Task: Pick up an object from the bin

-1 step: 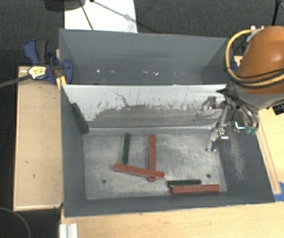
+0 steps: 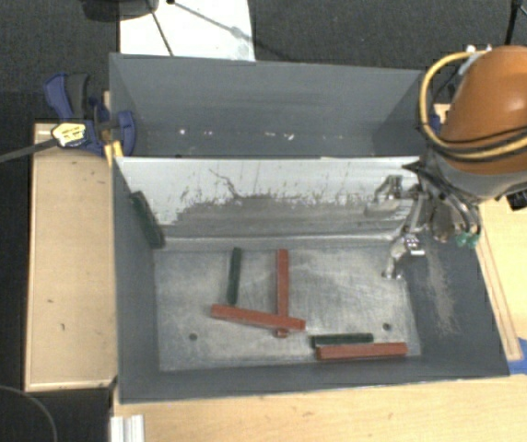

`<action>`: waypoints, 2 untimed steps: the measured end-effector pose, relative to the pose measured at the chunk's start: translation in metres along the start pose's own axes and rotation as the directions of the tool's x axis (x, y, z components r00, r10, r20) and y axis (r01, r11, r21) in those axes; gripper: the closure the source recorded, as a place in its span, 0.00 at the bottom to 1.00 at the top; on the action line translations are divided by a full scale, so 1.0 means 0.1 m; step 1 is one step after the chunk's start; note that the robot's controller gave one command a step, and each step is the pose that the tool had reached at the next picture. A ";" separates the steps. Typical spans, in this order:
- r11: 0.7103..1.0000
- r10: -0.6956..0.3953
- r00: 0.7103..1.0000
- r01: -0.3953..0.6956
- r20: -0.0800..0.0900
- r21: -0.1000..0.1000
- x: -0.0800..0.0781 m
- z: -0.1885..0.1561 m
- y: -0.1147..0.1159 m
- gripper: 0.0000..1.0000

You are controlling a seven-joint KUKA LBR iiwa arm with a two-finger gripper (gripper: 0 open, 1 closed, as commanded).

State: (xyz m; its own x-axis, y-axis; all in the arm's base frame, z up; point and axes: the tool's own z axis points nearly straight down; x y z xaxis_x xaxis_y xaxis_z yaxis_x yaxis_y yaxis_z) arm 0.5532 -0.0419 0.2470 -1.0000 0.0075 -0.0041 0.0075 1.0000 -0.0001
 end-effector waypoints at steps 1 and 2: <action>0.997 -0.080 0.997 0.080 0.002 0.000 0.30 0.68 0.25 0.00; 0.905 -0.425 0.905 0.425 -0.003 -0.002 0.64 0.89 0.46 0.00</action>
Offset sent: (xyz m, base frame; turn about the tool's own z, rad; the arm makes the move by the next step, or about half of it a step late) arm -0.0735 0.0525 -0.0870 -0.4713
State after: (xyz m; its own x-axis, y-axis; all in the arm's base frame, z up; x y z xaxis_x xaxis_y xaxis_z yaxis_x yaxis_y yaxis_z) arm 0.4894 0.0048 0.1578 -0.9083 -0.4184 -0.0008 -0.4184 0.9083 0.0002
